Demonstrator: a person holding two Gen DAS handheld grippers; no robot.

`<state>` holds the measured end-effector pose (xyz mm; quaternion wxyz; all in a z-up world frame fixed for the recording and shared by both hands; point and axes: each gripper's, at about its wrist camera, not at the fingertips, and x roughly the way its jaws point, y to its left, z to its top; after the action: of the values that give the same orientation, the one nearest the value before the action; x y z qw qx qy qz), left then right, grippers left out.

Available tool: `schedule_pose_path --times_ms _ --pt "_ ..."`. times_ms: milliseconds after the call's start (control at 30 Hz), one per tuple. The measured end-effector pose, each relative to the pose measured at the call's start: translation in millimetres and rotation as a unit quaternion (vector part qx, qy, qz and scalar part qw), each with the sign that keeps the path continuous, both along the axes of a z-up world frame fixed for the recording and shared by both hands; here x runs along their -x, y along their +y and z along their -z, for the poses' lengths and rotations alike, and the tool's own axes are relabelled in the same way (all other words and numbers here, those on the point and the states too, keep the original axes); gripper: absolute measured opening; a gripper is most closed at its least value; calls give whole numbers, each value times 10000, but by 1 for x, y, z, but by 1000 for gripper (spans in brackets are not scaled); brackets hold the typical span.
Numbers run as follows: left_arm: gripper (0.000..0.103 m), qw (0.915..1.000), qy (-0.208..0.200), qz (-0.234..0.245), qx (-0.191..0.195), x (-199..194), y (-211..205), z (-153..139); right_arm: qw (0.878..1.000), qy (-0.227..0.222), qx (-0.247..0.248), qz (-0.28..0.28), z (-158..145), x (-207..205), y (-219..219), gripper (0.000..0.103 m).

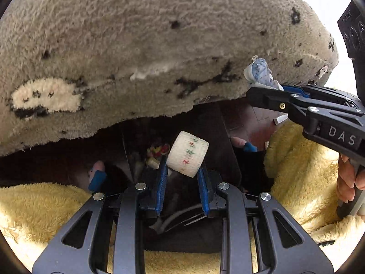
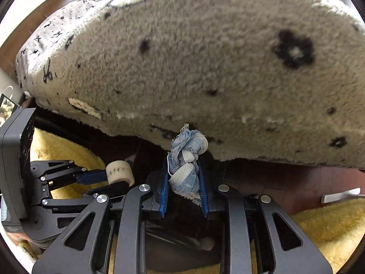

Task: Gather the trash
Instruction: 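Open both tools over the bin, releasing the tape roll and cloth knot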

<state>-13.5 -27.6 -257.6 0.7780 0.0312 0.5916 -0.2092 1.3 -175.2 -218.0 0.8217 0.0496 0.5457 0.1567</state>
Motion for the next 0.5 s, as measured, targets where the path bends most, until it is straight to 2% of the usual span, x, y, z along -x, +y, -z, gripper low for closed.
schedule_pose_path --times_ms 367,500 --pt "24 9999 149 -51 -47 -3 -2 13 9994 283 -81 -183 16 -7 16 26" --pt "29 9998 144 -82 -71 -4 1 11 9991 273 -240 -210 17 -8 22 29"
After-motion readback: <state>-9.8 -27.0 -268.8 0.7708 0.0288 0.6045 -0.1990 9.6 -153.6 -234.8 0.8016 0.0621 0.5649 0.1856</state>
